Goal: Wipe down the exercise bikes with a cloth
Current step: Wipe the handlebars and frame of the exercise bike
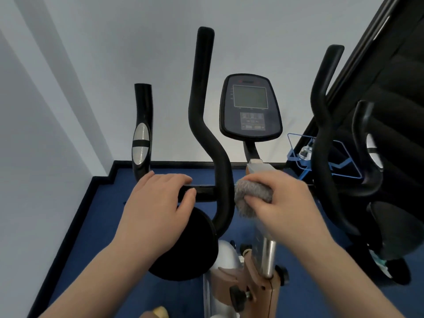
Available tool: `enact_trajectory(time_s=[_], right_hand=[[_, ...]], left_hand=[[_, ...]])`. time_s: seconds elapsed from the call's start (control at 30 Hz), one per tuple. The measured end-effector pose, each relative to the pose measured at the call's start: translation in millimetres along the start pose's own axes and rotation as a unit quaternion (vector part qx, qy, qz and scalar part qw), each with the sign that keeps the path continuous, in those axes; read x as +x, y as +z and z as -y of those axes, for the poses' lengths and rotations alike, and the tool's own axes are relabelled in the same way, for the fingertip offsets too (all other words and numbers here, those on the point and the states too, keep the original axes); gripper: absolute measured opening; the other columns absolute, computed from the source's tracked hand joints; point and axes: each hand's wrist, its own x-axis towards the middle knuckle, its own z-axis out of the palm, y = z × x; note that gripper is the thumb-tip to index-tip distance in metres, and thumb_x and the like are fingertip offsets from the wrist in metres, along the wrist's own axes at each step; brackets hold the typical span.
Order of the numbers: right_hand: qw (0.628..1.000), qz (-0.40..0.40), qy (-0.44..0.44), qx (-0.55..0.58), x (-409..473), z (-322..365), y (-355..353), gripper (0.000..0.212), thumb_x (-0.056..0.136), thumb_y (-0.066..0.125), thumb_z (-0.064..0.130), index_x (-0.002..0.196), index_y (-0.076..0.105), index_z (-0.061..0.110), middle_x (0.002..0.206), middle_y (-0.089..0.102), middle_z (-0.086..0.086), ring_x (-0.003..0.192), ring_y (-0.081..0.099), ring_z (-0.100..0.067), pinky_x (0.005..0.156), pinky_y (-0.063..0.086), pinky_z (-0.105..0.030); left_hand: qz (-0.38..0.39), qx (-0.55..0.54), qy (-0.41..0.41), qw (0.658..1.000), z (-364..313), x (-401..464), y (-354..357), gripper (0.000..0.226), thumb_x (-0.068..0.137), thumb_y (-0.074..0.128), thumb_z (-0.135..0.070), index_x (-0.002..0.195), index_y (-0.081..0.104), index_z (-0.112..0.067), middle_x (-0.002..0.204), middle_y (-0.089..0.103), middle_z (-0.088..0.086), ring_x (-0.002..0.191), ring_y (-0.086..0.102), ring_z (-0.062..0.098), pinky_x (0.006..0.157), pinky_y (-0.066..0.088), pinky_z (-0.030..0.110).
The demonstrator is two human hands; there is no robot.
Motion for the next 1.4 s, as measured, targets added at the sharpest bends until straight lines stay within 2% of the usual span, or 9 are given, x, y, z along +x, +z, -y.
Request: enact_trajectory(time_s=[0.13, 0.33, 0.5, 0.6, 0.77, 0.87, 1.03, 1.27, 1.4], right_hand=[[0.990, -0.044, -0.120, 0.061, 17.9, 23.0, -7.0, 0.026, 0.080, 0.065, 0.022, 0.103, 0.064, 0.036, 0.098, 0.061, 0.022, 0.098, 0.055, -0.001, 0.084, 0.044, -0.020], [0.909, 0.206, -0.302, -0.203, 49.5, 34.8, 8.3, 0.040, 0.088, 0.058, 0.035, 0.127, 0.051, 0.043, 0.119, 0.051, 0.019, 0.115, 0.039, -0.004, 0.098, 0.022, -0.025], [0.896, 0.201, -0.311, -0.245, 57.4, 23.2, 4.1, 0.037, 0.086, 0.057, 0.044, 0.123, 0.055, 0.042, 0.119, 0.056, 0.024, 0.124, 0.039, 0.001, 0.107, 0.005, -0.022], [0.904, 0.211, -0.283, -0.242, 54.9, 27.9, 22.8, 0.036, 0.088, 0.053, 0.047, 0.123, 0.055, 0.041, 0.117, 0.061, 0.023, 0.113, 0.049, 0.003, 0.110, 0.014, -0.019], [0.948, 0.218, -0.207, -0.105, 60.3, 61.1, 61.5, 0.026, 0.084, 0.060, 0.045, 0.106, 0.065, 0.031, 0.084, 0.071, 0.007, 0.082, 0.061, -0.012, 0.079, 0.048, -0.035], [0.947, 0.238, -0.189, -0.104, 69.0, 76.5, 70.2, 0.023, 0.084, 0.060, 0.045, 0.093, 0.067, 0.025, 0.073, 0.065, 0.005, 0.073, 0.059, -0.014, 0.072, 0.049, -0.037], [0.929, 0.220, -0.150, -0.258, 53.9, 54.1, 40.3, 0.029, 0.085, 0.050, 0.053, 0.082, 0.056, 0.025, 0.066, 0.053, 0.011, 0.075, 0.057, -0.013, 0.063, 0.044, -0.032], [0.972, 0.179, -0.055, -0.140, 68.4, 102.6, 95.8, 0.036, 0.090, 0.049, 0.049, 0.068, 0.049, 0.020, 0.064, 0.049, 0.004, 0.075, 0.056, -0.023, 0.062, 0.034, -0.034], [0.972, 0.192, -0.036, -0.130, 47.2, 91.2, 81.5, 0.030, 0.082, 0.053, 0.056, 0.094, 0.060, 0.029, 0.076, 0.060, 0.011, 0.075, 0.054, -0.012, 0.067, 0.043, -0.032]], left_hand=[[-0.097, -0.113, -0.033, 0.988, 1.6, -4.3, -3.0, 0.027, 0.090, 0.051, -0.022, 0.114, 0.063, -0.026, 0.109, 0.063, -0.015, 0.094, 0.051, 0.002, 0.088, 0.040, 0.025], [-0.158, -0.169, -0.088, 0.969, 22.0, -22.2, -2.7, 0.038, 0.087, 0.056, -0.017, 0.124, 0.055, -0.027, 0.132, 0.048, -0.017, 0.125, 0.038, -0.002, 0.106, 0.031, 0.027], [-0.143, -0.194, -0.103, 0.965, 39.9, -18.7, -5.9, 0.041, 0.087, 0.058, -0.022, 0.127, 0.051, -0.032, 0.138, 0.043, -0.020, 0.130, 0.033, -0.004, 0.112, 0.030, 0.036], [-0.140, -0.210, -0.110, 0.961, 48.7, -12.2, -6.0, 0.041, 0.088, 0.057, -0.020, 0.128, 0.051, -0.031, 0.137, 0.042, -0.021, 0.130, 0.033, -0.005, 0.112, 0.031, 0.037], [-0.132, -0.220, -0.105, 0.961, 61.5, -10.3, -3.4, 0.044, 0.087, 0.056, -0.021, 0.129, 0.049, -0.032, 0.136, 0.045, -0.021, 0.128, 0.034, -0.006, 0.109, 0.032, 0.033], [-0.119, -0.245, -0.113, 0.955, 68.1, -9.8, -2.7, 0.046, 0.090, 0.052, -0.020, 0.133, 0.045, -0.033, 0.132, 0.047, -0.023, 0.126, 0.037, -0.007, 0.106, 0.033, 0.026], [-0.100, -0.270, -0.088, 0.954, 82.3, -7.5, -4.8, 0.042, 0.093, 0.047, -0.028, 0.134, 0.045, -0.039, 0.132, 0.049, -0.028, 0.125, 0.037, -0.012, 0.099, 0.030, 0.014], [-0.103, -0.323, -0.060, 0.939, 92.0, 11.9, -6.5, 0.040, 0.091, 0.044, -0.028, 0.131, 0.052, -0.029, 0.128, 0.056, -0.023, 0.122, 0.046, -0.006, 0.100, 0.037, 0.014], [-0.080, -0.341, -0.054, 0.935, 109.7, 28.7, -17.4, 0.038, 0.091, 0.043, -0.033, 0.127, 0.056, -0.035, 0.121, 0.060, -0.027, 0.117, 0.051, -0.006, 0.096, 0.040, 0.012]])
